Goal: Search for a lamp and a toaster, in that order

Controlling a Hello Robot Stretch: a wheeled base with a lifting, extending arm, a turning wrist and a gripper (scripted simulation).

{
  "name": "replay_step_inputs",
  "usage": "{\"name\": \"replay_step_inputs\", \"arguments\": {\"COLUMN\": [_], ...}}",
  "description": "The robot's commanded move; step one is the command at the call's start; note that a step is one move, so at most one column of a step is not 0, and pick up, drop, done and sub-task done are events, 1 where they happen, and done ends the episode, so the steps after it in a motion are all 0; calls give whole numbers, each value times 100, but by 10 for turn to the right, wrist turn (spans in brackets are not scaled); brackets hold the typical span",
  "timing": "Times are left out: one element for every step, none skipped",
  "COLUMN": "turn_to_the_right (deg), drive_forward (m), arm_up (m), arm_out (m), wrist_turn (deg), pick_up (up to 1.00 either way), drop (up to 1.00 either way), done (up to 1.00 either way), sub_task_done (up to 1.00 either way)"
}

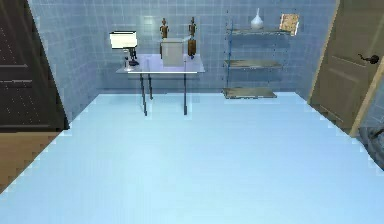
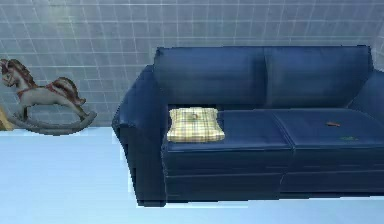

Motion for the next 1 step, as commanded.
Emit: {"name": "replay_step_inputs", "arguments": {"turn_to_the_right": [0], "drive_forward": [100], "arm_up": [0], "arm_out": [0], "wrist_turn": [0], "pick_up": [0], "drop": [0], "done": [0], "sub_task_done": [0]}}
